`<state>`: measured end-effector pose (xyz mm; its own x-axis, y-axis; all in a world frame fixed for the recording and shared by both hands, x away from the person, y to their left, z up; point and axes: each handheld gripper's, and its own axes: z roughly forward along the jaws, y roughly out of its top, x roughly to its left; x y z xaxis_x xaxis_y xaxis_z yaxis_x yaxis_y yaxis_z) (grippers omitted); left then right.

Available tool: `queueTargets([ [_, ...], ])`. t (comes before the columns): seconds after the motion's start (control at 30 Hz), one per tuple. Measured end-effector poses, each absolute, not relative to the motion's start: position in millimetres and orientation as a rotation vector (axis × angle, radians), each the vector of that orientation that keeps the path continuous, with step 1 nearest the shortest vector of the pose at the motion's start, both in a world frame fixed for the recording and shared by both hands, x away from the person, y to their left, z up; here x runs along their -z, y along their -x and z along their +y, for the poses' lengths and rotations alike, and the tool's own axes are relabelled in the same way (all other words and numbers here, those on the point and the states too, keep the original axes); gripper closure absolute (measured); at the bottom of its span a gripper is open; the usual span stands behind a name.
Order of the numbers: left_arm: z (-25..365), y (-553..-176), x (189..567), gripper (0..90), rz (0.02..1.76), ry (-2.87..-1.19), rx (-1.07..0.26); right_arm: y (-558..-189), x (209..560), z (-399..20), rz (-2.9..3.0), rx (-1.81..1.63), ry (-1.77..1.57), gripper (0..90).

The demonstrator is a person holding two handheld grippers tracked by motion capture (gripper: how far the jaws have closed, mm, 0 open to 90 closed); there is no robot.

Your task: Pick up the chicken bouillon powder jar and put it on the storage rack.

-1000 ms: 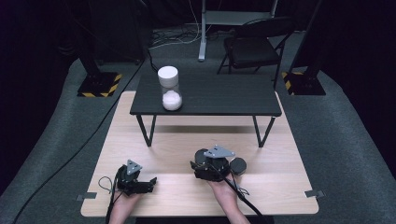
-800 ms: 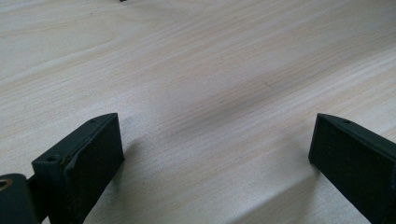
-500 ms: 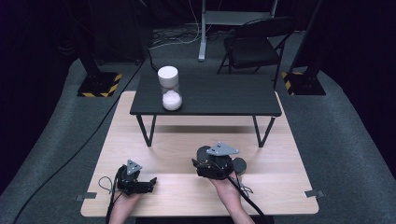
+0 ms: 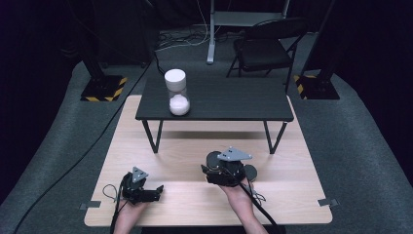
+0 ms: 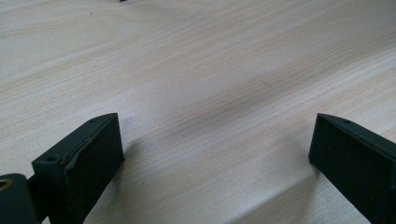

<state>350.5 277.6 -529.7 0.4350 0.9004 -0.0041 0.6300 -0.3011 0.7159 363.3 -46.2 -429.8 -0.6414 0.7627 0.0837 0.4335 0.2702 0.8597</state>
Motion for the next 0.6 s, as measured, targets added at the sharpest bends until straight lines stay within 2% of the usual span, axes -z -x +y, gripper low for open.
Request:
queueTargets([
  [0.6,277.6,-350.5,529.7,2.8,1.283,-2.040,-0.536,-363.7,425.4,-49.8,2.206,-1.315,-1.073,30.5],
])
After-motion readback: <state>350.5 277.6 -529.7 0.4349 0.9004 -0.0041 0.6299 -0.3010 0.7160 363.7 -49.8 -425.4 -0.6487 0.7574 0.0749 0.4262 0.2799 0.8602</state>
